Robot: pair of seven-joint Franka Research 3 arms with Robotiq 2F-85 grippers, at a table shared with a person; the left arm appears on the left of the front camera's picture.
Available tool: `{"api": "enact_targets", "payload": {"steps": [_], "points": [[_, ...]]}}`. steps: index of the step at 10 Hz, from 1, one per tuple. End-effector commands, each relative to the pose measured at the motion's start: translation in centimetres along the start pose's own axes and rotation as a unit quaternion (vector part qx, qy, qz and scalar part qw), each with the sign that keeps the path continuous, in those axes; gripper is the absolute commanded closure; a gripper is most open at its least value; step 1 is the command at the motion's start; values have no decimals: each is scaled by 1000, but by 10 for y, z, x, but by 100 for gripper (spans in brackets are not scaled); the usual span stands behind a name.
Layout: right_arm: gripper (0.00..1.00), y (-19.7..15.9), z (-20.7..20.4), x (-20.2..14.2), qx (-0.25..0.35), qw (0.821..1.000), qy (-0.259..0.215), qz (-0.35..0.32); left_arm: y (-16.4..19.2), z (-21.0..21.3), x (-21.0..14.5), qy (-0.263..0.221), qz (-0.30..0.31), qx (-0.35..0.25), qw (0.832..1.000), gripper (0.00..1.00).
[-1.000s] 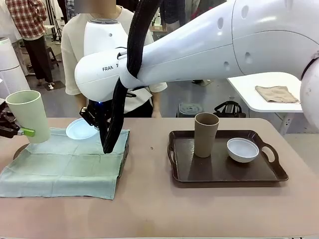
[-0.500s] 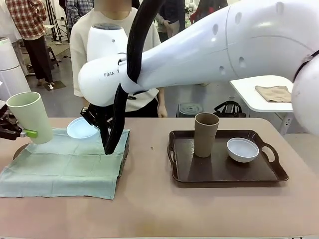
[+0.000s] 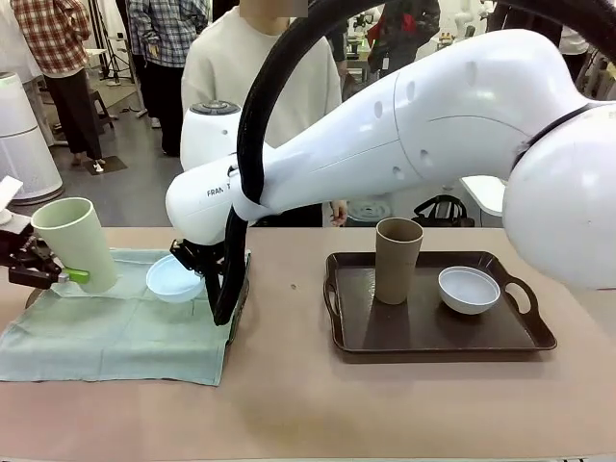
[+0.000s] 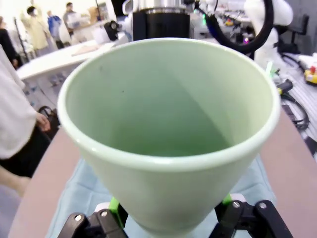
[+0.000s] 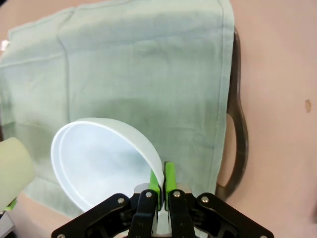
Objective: Set up a tray with a mat and arrange the tableware.
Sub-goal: Place the Picnic Bowl and Reusable plastic cup back onto the Handle tray in front of the human's position.
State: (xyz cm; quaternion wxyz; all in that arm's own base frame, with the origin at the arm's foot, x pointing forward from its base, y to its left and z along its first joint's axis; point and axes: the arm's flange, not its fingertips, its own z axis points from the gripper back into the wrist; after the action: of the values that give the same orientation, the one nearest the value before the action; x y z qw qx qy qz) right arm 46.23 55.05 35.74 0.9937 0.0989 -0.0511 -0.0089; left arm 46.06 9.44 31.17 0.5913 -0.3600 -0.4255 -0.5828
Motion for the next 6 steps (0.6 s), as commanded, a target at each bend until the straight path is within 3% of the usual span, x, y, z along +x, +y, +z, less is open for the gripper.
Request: {"api": "enact_targets", "payload": {"steps": [1,6], "points": [[95,0,-3,4,-6,1000,10,-5,15,-13,-14,14,-6,3,1000,18],[95,-4,-20,0,-11,1000,24,-1,21,-31,-33,28,7,3,1000,18]]}}
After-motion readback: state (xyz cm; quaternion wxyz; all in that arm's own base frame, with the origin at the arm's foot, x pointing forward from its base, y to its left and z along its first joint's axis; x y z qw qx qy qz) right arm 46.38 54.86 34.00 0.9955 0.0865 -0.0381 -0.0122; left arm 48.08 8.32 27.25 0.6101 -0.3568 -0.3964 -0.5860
